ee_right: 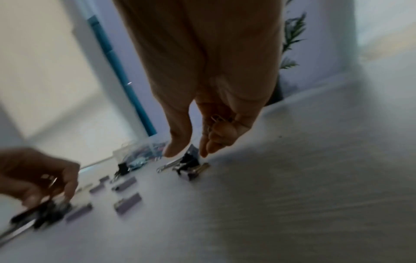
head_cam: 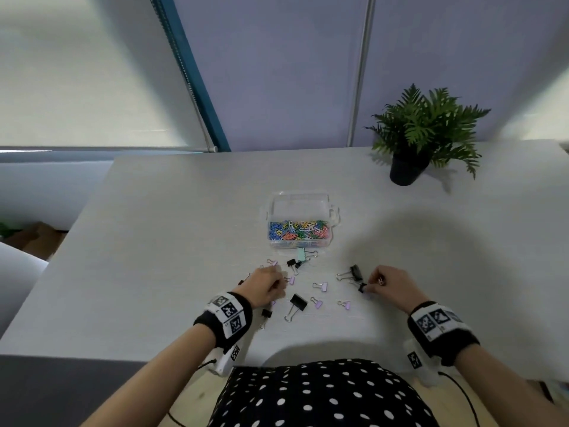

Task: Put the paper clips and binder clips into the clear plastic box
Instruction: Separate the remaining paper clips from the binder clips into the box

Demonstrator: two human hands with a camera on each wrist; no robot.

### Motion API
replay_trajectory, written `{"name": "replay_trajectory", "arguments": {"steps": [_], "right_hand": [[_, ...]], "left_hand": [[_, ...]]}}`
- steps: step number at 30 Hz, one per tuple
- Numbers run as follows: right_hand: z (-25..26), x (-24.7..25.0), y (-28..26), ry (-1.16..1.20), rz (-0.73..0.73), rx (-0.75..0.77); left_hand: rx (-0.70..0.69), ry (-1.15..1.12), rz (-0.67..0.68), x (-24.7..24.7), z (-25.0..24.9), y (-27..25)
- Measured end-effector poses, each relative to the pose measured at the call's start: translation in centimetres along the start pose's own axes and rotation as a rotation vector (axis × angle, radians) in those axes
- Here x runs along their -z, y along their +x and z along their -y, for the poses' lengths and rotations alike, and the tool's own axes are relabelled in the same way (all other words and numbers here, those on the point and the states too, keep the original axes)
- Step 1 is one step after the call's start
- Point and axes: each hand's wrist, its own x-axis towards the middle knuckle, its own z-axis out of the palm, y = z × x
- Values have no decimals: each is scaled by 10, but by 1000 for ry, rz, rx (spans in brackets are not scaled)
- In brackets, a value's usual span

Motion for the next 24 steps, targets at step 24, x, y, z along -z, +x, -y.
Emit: {"name": "replay_trajectory", "arguments": {"steps": [24], "right_hand": [[58, -19, 19, 173, 217, 188]], "left_hand": [[244, -196, -132, 5, 21, -16]]}}
